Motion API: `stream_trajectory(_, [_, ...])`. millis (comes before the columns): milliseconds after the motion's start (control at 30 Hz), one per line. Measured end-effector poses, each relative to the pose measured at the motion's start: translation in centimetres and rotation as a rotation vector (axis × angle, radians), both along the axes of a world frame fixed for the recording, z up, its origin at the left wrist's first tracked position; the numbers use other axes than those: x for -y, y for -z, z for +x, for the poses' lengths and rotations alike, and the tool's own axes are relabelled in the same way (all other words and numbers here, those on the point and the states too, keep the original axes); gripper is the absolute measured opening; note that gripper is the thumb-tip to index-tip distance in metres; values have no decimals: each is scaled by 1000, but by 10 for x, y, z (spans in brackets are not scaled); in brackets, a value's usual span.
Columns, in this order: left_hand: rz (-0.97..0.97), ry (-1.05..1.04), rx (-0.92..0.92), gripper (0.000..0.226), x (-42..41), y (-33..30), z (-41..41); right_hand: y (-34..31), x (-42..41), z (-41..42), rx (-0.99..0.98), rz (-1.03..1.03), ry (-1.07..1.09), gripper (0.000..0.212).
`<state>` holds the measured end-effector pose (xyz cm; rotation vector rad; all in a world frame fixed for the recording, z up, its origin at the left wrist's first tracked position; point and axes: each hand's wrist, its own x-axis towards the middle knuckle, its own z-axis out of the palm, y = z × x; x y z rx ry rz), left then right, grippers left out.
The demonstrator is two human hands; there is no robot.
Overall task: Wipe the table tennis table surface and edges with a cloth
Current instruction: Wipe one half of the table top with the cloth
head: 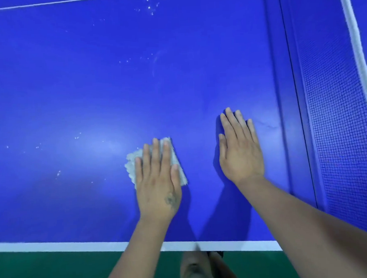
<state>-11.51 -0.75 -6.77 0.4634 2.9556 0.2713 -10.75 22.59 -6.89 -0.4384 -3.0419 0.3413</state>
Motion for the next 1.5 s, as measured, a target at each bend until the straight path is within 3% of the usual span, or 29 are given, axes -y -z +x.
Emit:
stream_trajectory(167, [67, -155, -40, 60, -18, 9, -57, 1, 1, -2, 2, 11, 1, 52])
stream_trajectory(267, [94, -141, -40, 61, -46, 9, -60, 2, -2, -3, -14, -29, -1, 58])
stream_trajectory(500, [81, 48, -30, 62, -74, -1, 23, -1, -1, -5, -57, -110, 42, 48])
stream_trajectory(800, [27, 37, 0, 61, 3, -8, 102, -1, 1, -3, -50, -108, 52, 54])
stream_trajectory(1000, [-7, -212, 1, 61, 47, -3, 43, 1, 1, -3, -32, -66, 53, 55])
stream_trajectory(1167, [39, -295, -48, 60, 38, 5, -40, 2, 1, -3, -57, -58, 48, 54])
stream_trajectory(1333, [108, -155, -50, 62, -17, 7, -90, 1, 1, -4, -64, -58, 52, 52])
stream_trajectory(1500, [89, 86, -84, 61, -52, 3, -62, 1, 4, -4, -94, -77, 44, 50])
